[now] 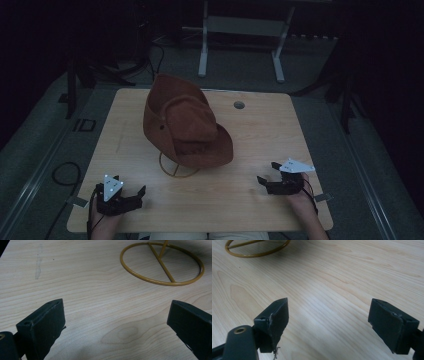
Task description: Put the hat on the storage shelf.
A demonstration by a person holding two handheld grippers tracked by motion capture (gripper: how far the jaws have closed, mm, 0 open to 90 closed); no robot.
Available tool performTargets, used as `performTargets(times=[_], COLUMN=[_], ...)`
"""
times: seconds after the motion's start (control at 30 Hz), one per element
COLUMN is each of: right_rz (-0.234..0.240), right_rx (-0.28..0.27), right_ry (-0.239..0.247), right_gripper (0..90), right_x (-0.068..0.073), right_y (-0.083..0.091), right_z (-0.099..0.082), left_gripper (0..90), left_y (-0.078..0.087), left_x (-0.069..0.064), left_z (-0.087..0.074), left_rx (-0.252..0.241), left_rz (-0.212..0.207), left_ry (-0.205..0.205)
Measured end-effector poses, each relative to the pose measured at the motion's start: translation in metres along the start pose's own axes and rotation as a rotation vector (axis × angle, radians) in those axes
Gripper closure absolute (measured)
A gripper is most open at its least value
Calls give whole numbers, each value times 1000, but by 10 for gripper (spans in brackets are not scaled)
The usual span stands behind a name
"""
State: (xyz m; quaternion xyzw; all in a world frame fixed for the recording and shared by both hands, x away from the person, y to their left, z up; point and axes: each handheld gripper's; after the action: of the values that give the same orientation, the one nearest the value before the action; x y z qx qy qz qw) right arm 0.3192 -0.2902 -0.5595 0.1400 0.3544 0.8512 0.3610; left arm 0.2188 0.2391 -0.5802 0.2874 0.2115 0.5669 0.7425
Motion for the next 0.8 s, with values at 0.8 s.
performTargets(times=[0.8], right_rz=[-98], right_rx=[-30], right_ry=[-17], right_gripper=[149], right_x=[-9], right_y=[12], right_z=[-27], left_gripper=[24], left_y=[1], left_x=[1], left_z=[-1], left_rx=[-5], left_rz=[-21], left_ry=[17])
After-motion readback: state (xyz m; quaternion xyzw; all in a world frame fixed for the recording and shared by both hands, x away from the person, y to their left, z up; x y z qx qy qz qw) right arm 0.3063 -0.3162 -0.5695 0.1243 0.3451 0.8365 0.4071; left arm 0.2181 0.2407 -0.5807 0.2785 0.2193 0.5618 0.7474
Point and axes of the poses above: each handheld gripper's, and its own axes: y roughly backward along the jaws, z roughly out of its top, x roughly to its left, and after that the axes turned 12 degrees about x, right-handed
